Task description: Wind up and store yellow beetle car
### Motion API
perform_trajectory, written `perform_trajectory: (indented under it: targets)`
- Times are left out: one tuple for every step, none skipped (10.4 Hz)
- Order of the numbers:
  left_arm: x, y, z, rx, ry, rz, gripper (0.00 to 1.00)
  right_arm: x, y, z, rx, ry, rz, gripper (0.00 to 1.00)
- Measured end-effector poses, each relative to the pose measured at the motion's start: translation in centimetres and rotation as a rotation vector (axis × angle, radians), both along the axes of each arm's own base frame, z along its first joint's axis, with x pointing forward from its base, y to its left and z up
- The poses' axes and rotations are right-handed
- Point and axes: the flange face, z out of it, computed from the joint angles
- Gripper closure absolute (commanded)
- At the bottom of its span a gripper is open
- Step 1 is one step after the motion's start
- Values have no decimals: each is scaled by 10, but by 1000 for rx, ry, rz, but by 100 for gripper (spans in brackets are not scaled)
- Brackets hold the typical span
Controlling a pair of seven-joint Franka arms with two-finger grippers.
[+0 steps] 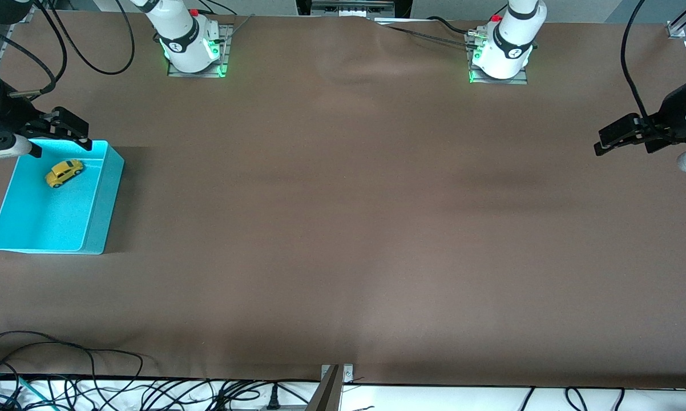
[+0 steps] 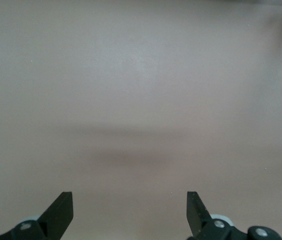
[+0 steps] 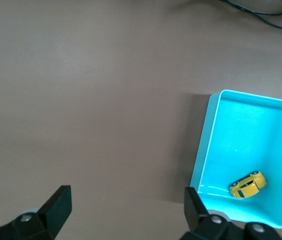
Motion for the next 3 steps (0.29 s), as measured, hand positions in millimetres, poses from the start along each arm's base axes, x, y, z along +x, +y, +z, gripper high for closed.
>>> perform_trajectory:
  targets:
    - [0, 0, 0, 0, 0, 0, 0, -1, 3, -1, 0, 8, -5, 0]
    - [0, 0, 0, 0, 0, 0, 0, -2, 5, -1, 0, 15, -8, 0]
    - [0, 0, 0, 0, 0, 0, 0, -2, 6, -1, 0, 16, -9, 0]
